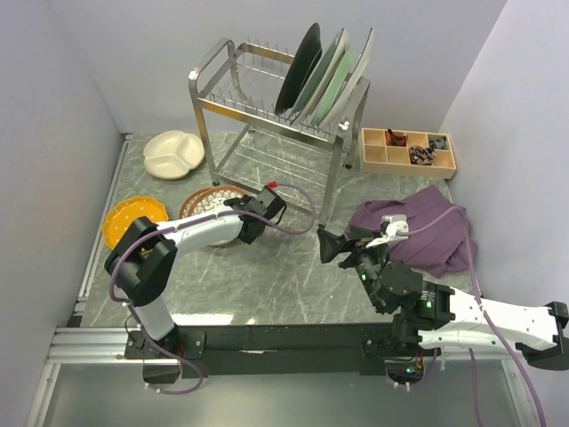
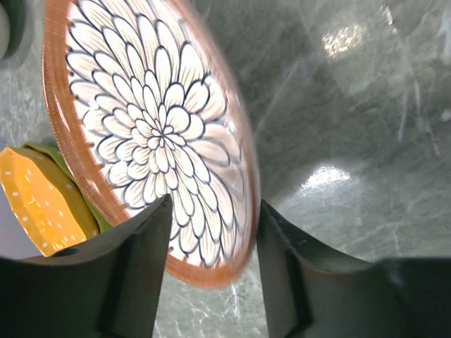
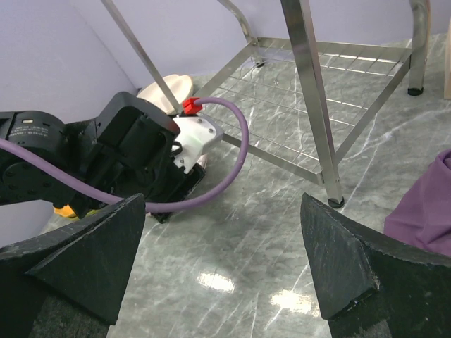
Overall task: Unload the plates from the dish rack
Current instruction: Place the plate at the center of the board.
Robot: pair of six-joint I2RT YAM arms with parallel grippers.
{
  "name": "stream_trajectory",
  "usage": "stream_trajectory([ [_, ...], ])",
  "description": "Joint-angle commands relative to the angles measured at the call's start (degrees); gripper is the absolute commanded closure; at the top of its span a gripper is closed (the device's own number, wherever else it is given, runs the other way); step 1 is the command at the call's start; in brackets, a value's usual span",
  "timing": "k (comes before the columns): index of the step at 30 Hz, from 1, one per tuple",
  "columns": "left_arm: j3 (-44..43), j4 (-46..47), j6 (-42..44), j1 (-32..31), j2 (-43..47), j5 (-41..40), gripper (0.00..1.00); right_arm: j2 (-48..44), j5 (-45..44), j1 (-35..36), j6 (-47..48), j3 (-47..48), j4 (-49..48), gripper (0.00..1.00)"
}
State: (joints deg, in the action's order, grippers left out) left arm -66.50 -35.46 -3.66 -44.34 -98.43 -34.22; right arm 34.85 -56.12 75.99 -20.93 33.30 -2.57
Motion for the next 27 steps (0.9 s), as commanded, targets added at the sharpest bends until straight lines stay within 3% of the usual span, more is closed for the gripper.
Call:
stream_trajectory([
  [1, -2.9, -0.5, -0.7, 0.3, 2.2, 2.0, 0.43, -0.4, -1.5, 0.5, 0.3, 0.2, -1.7, 0.04],
  [15, -2.1, 0.7, -3.7, 2.9, 8.3, 13.6, 0.42, -0.5, -1.7, 0.4, 0.3, 0.4, -1.7, 0.04],
  [17, -2.0, 1.6, -5.3, 3.0, 10.0, 19.1, 0.42, -0.5, -1.5, 0.5, 0.3, 0.3, -1.9, 0.04],
  [23, 1.1, 9.1, -11.8, 3.1, 21.1, 32.4, 0.42, 0.6, -1.3, 0.4, 0.1, 0.4, -1.8, 0.04],
  [27, 4.4, 14.0, -15.0, 3.1, 30.7, 35.0, 0.42, 1.5, -0.7, 0.5, -0.3, 0.5, -2.0, 0.04],
])
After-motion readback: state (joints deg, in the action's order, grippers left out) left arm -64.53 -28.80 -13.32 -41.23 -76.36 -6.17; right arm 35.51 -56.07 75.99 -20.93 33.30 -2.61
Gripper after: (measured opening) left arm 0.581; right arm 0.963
